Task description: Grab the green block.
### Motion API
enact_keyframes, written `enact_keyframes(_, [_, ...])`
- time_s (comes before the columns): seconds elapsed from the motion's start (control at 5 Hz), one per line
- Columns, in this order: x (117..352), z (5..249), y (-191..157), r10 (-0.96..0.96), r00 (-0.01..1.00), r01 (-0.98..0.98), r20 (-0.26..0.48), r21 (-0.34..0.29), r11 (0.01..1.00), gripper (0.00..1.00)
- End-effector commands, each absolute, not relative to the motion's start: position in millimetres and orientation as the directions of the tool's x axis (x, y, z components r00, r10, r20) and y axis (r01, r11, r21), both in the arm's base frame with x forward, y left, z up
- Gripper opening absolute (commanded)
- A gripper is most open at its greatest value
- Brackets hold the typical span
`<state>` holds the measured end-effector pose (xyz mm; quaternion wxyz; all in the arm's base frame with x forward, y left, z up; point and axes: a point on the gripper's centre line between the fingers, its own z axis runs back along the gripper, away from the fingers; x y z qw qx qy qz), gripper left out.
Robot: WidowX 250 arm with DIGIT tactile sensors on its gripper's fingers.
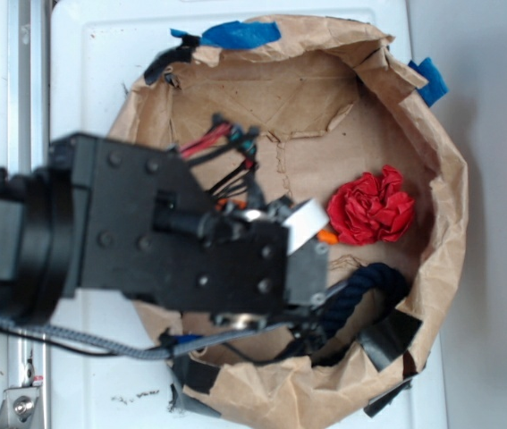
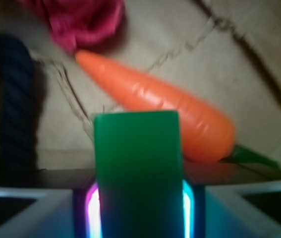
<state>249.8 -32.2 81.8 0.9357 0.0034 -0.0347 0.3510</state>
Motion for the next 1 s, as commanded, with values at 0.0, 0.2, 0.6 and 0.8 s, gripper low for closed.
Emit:
enact_keyframes(0.0, [263.3,160.2,1.5,0.697,0.707,-0.701,0.118,-0.015,0.713,0.00])
enact_keyframes(0.2, [254.3,177.8,11.2,0.702,0.703,-0.705,0.112,-0.023,0.709,0.00])
enact_keyframes(0.6, [237.1,192.2,9.5,0.710,0.693,-0.713,0.126,-0.024,0.700,0.00])
enact_keyframes(0.8, [239.0,189.8,7.2,0.710,0.691,-0.715,0.134,-0.014,0.698,0.00])
